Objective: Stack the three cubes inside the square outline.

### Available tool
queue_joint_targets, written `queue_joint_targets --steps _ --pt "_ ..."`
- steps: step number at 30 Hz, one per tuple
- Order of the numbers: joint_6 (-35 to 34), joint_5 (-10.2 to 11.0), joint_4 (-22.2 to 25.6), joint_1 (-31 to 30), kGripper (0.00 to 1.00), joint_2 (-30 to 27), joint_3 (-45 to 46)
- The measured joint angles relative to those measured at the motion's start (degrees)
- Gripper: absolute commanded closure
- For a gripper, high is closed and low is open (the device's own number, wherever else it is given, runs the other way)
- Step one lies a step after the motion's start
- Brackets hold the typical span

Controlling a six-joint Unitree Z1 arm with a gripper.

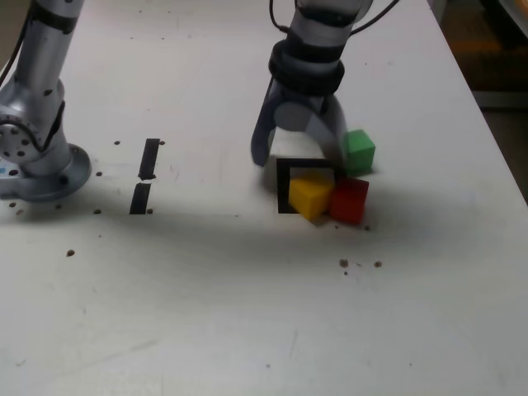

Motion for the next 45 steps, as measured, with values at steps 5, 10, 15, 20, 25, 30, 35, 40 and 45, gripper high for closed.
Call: queue_joint_targets --steps 5,10,15,20,25,30,35,40,45 --pt "-1.53 -1.99 -1.33 -2.19 0.04 -0.84 3.12" --pt "-2.88 -4.14 -2.29 -3.81 0.04 -2.29 6.55" --pt "-4.46 -6.17 -2.69 -6.13 0.04 -4.98 9.48" --pt "-7.28 -9.93 -3.04 -9.22 0.04 -9.97 15.18" --pt "-9.58 -11.98 -3.28 -12.01 0.04 -14.45 18.32" --pt "-9.85 -7.70 -3.38 -12.49 0.04 -16.63 15.72" --pt "-9.34 0.43 -1.41 -12.48 0.04 -19.16 9.62" --pt "-5.65 6.43 4.53 -12.36 0.04 -19.21 2.17" --pt "-1.66 6.94 5.99 -12.10 0.04 -17.29 -1.24"
